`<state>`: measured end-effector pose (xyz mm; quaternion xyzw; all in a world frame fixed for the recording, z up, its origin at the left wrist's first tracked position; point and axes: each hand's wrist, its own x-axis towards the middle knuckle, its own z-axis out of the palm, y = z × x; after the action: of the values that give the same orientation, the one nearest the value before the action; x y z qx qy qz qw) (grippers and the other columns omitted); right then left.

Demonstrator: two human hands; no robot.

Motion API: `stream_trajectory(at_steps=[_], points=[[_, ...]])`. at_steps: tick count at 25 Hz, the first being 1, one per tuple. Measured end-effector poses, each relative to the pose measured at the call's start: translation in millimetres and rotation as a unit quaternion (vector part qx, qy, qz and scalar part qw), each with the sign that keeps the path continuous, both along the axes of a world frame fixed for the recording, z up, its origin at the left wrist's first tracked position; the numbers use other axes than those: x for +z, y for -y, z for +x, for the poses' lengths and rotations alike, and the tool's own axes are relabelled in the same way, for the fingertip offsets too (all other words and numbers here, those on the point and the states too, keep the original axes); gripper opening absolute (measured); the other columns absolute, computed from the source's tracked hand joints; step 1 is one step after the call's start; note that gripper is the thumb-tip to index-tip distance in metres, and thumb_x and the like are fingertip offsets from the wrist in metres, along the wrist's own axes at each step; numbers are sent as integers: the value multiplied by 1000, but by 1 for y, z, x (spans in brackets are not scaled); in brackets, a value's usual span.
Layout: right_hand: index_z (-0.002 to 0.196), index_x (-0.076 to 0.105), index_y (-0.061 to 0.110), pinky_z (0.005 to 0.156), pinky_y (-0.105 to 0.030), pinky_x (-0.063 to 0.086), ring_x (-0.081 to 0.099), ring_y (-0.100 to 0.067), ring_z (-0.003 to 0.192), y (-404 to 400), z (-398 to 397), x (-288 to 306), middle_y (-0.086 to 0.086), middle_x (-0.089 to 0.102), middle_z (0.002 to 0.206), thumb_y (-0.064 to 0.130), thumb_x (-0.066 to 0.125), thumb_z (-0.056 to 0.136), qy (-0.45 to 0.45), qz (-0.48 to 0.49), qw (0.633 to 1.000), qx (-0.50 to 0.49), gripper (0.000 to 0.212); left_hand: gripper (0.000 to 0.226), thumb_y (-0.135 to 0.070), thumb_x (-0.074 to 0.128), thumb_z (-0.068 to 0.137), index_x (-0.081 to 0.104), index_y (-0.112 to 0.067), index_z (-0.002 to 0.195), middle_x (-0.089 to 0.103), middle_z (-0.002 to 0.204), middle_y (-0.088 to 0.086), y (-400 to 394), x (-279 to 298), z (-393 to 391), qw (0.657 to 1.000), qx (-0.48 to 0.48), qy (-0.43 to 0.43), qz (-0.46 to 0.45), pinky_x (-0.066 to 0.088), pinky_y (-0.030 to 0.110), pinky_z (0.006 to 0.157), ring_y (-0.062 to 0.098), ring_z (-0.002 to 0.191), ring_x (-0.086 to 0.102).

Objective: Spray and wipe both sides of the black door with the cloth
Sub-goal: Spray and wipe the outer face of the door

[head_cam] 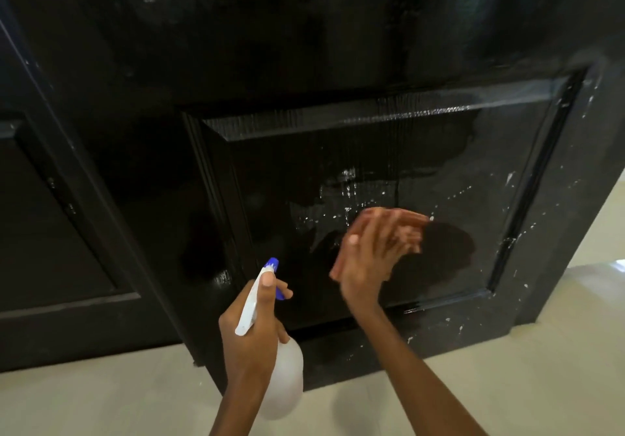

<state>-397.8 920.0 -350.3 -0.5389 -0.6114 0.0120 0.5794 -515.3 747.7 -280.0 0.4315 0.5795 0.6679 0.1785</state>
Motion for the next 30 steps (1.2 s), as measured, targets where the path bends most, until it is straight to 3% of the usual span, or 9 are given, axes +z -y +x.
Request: stream_trajectory(at_steps=[3,5,10,14,18,21,23,27,30], points=[[162,19,35,123,-63,-2,4,-40,156,17,-42,20,-2,7,172,45,44,105,402,203,887,106,63,75,-82,40,81,70,-13,90,73,79,-1,7,12,-7,1000,18,13,14,47,15,46,16,41,56],[159,30,38,125,-57,5,11,-33,157,-3,-15,39,3,18,170,49,48,104,435,266,855,93,59,85,-90,40,72,70,-13,90,73,79,-3,9,19,-8,1000,13,21,18,47,16,45,18,42,57],[164,4,27,125,-60,1,0,-38,157,-50,81,47,-1,-3,171,53,14,109,-3,44,993,-108,62,87,-92,37,70,70,-13,84,73,79,-7,6,31,-9,1000,14,-3,11,50,19,47,23,43,59],[163,1,28,122,-63,2,-5,-37,157,-43,82,76,-3,-3,172,64,1,99,-355,-89,924,-116,75,84,-91,39,72,69,-13,84,73,79,-5,10,39,-13,1000,7,-19,15,51,22,46,22,42,58],[164,4,29,121,-66,-8,-9,-42,155,4,-24,93,-12,2,171,50,18,109,37,55,998,-16,60,67,-71,41,86,70,-11,84,73,79,1,14,49,-19,1000,14,-8,12,50,20,46,26,42,58],[160,20,31,123,-65,6,2,-37,156,27,-68,80,-5,8,171,43,50,101,448,220,852,158,66,60,-64,43,85,71,-11,92,69,66,5,16,56,-19,1000,21,-12,11,48,17,46,23,44,59],[159,22,33,127,-55,3,7,-31,158,11,-44,84,0,9,171,45,51,102,493,273,813,147,65,70,-77,43,81,70,-14,91,71,68,3,15,61,-17,1000,16,-6,12,49,18,45,23,45,59],[162,9,31,127,-51,-2,2,-30,158,-38,36,114,5,-7,171,49,33,106,201,193,960,-33,63,62,-66,43,89,70,-11,84,73,80,-1,6,66,-6,1000,0,-14,16,51,24,46,27,42,58],[163,1,29,127,-51,-3,-7,-27,158,-55,85,134,6,-6,171,55,12,107,-121,33,986,-105,62,78,-84,40,77,70,-13,85,73,81,-3,4,68,1,999,-12,-24,27,52,25,47,28,44,59]])
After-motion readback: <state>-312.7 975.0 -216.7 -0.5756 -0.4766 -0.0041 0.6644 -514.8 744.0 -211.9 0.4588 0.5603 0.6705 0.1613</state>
